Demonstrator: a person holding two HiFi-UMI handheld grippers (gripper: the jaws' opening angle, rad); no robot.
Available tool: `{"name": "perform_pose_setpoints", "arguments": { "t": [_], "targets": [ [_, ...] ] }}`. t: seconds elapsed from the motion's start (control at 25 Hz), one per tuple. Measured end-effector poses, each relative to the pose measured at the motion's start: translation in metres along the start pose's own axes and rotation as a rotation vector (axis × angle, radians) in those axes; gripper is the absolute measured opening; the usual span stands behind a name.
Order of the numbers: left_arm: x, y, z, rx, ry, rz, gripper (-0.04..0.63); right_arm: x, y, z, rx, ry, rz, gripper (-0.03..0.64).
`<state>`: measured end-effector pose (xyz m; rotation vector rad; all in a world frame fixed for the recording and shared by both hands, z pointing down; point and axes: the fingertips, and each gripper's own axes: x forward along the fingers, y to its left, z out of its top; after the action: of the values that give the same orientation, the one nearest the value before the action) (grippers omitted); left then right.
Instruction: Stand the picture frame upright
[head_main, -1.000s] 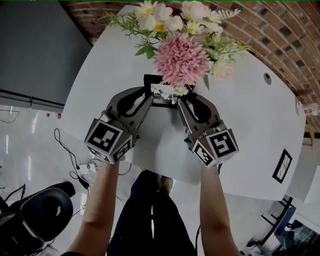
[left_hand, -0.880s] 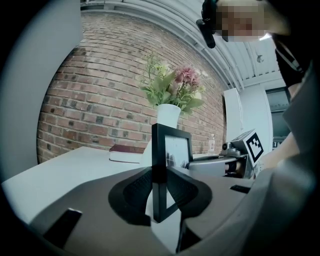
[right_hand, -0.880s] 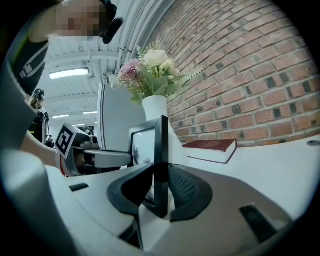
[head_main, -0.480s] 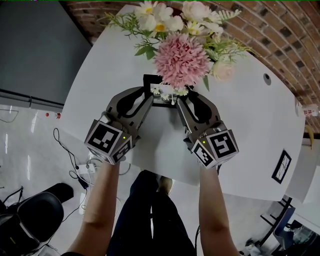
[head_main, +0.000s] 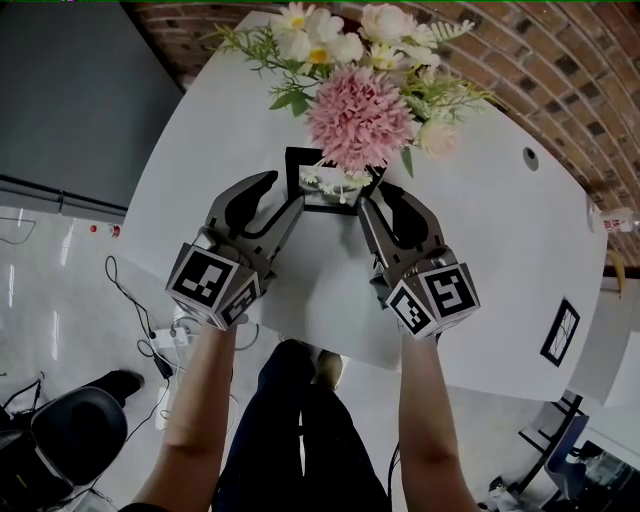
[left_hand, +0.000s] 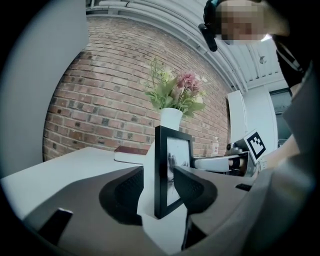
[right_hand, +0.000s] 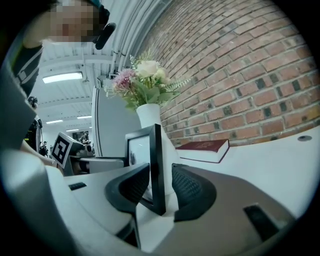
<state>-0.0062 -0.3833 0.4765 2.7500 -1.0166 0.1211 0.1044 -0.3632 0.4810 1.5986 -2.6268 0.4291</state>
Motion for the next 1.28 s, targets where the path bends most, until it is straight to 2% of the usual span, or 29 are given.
{"name": "perform_pose_setpoints", "arguments": {
  "t": [0.08,0.2,0.32,0.44,0.6,0.84,1.28],
  "targets": [
    [-0.004,0.003,0.0,0.002,-0.003,0.025,0.193,-0.005,0.0,0.0,0.005,-0.003,-0.001,0.137],
    [-0.01,0.004,0.0,-0.007,-0.003,0.041,0.193,-0.013,-0.002,-0.001,0.007,0.0,-0.011,0.089],
    [-0.016,0.003,0.001,-0.047,-0.006,0.055,0.183,-0.021,-0.002,-0.002,0.014,0.003,-0.024,0.006],
    [-0.024,0.001,0.0,-0.076,-0.014,0.077,0.126,-0.028,0.006,-0.004,0.011,0.007,-0.009,0.005],
    [-0.032,-0.008,-0.003,-0.073,0.006,0.104,0.002,-0.037,0.021,-0.004,0.025,-0.003,0.022,0.005],
    [-0.051,-0.027,-0.008,-0.078,0.018,0.093,0.002,-0.054,0.047,-0.004,0.041,0.004,0.074,0.003],
    [-0.092,-0.066,0.012,-0.112,-0.008,0.092,0.0,-0.1,0.083,0.015,0.029,0.009,0.094,0.003]
  ]
}}
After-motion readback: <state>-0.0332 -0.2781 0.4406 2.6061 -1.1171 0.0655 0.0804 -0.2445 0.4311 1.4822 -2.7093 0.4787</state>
